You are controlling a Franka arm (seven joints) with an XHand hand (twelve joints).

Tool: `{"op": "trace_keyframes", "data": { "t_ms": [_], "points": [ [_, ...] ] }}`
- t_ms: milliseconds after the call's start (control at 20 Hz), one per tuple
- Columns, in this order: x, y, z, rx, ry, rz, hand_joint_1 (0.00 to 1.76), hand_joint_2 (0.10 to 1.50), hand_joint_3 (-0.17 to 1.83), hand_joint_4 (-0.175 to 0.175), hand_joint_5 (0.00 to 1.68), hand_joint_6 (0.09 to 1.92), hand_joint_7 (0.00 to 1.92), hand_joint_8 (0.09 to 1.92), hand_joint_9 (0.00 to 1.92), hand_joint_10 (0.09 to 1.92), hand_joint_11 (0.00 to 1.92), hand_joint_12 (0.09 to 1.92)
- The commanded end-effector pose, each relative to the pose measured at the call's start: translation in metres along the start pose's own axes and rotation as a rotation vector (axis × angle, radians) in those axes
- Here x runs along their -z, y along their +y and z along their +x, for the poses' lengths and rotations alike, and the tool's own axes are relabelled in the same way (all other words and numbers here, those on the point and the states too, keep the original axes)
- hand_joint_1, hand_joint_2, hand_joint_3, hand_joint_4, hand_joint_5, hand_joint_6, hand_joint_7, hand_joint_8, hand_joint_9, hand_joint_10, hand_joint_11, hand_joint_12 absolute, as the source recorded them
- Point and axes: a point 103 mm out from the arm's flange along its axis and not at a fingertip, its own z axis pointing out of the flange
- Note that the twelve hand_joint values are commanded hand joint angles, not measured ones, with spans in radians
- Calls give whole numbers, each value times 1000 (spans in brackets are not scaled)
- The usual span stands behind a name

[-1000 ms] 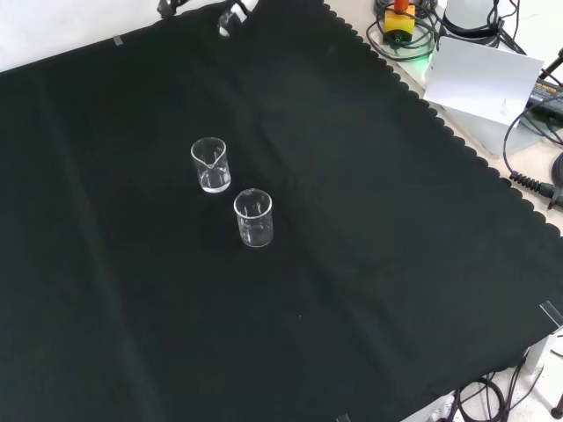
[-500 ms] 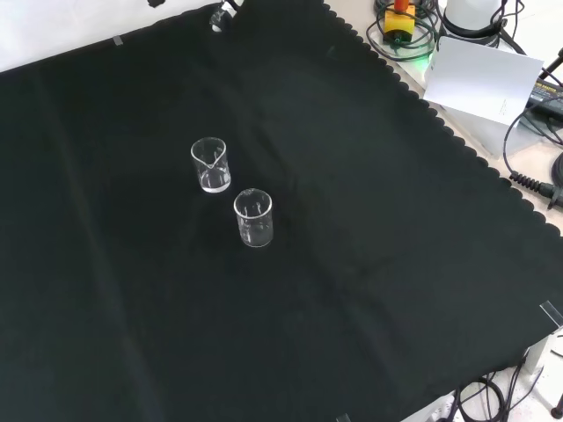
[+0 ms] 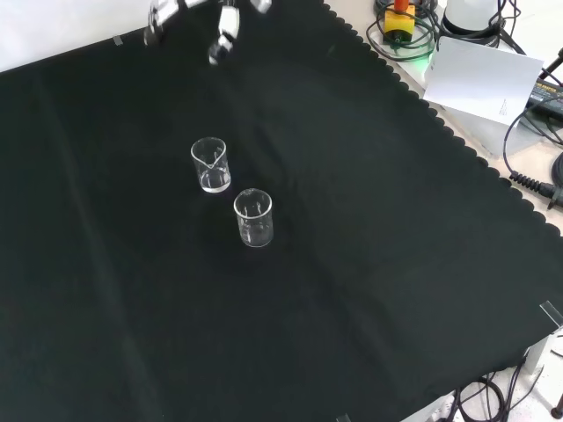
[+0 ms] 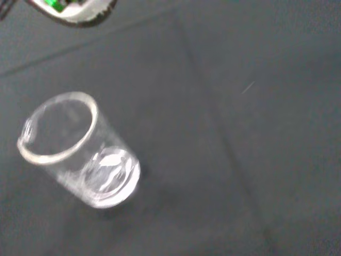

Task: Pick up the beaker on the right.

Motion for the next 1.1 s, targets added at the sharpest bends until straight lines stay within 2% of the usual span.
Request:
{"op": "trace_keyframes", "data": {
  "t_ms": [50, 450, 700, 900, 1100],
  "points": [
    [-47, 31, 12, 117, 82, 38, 810, 587, 568, -23, 447, 87, 178, 554, 330, 636, 0, 1403],
    [-62, 33, 8, 145, 119, 67, 844, 536, 598, -25, 492, 87, 296, 597, 396, 630, 4, 1415],
    [-78, 33, 6, 164, 119, 73, 848, 513, 610, -27, 520, 87, 336, 613, 423, 619, 18, 1397],
    [-92, 36, 4, 190, 154, 51, 856, 503, 611, -28, 505, 87, 284, 594, 377, 595, 16, 1389],
    [-105, 42, 4, 219, 200, 64, 853, 501, 613, -27, 484, 87, 250, 586, 350, 586, 5, 1384]
  ]
}}
